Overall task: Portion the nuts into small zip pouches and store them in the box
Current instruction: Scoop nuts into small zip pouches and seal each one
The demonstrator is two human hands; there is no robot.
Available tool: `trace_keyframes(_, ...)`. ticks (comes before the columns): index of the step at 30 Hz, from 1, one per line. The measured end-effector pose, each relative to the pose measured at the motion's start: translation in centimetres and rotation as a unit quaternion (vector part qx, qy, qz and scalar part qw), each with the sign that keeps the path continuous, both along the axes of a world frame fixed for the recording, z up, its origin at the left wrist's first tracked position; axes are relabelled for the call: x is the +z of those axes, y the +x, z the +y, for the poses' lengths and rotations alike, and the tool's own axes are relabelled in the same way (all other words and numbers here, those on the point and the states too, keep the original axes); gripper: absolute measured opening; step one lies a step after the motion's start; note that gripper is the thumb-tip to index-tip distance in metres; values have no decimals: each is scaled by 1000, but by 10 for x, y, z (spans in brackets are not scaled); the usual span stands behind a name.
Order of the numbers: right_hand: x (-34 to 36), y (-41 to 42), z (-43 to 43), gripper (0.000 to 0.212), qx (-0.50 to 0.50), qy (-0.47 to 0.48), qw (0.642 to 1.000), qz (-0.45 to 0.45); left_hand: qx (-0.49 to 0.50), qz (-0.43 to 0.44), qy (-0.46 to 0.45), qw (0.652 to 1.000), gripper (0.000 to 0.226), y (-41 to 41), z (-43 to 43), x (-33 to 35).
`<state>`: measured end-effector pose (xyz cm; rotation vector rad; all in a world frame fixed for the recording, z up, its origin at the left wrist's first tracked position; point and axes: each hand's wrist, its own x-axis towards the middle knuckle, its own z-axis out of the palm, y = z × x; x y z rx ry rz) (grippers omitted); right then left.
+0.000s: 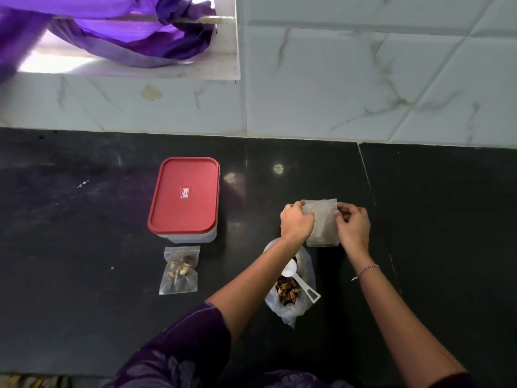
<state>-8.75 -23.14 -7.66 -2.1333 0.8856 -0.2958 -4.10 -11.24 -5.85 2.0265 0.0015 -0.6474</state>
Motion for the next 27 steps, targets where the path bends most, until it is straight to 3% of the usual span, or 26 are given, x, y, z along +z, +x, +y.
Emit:
trace_keyframes(4, 18, -1, 6, 20, -27, 32, 998, -52, 17, -11, -63, 998, 40, -5, 4, 11)
trace_keyframes(9, 45, -9, 22, 21, -29, 97, 989, -109, 61, -92, -125, 986, 27, -17, 19, 23)
trace_keyframes(16, 73, -32, 51, 37, 110, 206, 959, -158, 168, -90, -230, 954, 14, -26, 69, 42)
trace_keyframes(22, 89, -45, 71, 24, 221, 55, 962, -148, 123, -108, -253, 954, 17, -35, 103, 50)
trace_keyframes(27, 101, -43, 91, 19, 226, 2, 969, -95, 65, -149, -232, 959, 17, -38, 116, 53)
